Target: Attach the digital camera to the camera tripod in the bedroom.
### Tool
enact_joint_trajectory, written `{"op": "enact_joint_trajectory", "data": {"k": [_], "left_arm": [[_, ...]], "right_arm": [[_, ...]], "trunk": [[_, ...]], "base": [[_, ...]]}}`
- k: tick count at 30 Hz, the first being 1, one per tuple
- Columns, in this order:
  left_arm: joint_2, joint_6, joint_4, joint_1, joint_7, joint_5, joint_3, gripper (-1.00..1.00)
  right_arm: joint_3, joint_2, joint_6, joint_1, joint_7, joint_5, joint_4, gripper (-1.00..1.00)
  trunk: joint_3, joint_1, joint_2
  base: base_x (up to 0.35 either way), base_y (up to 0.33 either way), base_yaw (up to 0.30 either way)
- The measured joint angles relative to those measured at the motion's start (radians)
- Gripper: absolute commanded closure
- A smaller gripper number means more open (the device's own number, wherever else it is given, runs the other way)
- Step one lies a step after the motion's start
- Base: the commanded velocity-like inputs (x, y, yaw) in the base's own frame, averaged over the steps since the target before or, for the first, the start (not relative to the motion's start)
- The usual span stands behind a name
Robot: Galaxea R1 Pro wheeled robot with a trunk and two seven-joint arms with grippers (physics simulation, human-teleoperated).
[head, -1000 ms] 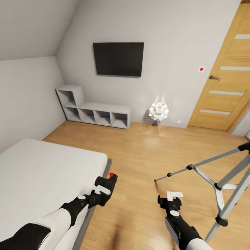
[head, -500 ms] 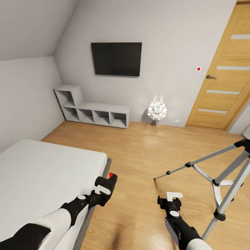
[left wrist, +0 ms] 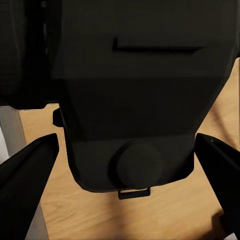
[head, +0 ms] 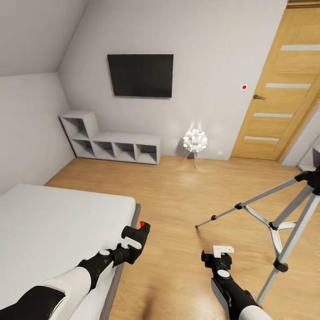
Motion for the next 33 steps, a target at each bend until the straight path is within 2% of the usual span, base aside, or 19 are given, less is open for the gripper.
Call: {"op": "enact_joint_trajectory", "data": {"k": [19,33], "left_arm": [[-0.001,0.000,0.001,0.000,0.000,0.000,0.000,1.00],[-0.001,0.000,0.001,0.000,0.000,0.000,-0.001,1.00]], "right_arm": [[0.000,0.000,0.000,0.000,-0.003,0.000,0.000,-1.00],[0.000,0.000,0.000,0.000,-0.006,0.000,0.000,-1.00]], "trunk": [[0.000,0.000,0.000],[0.000,0.000,0.000]], "base": [[0.033,-0.013,-0.241],[0.051,-0.040,-0.040]]}}
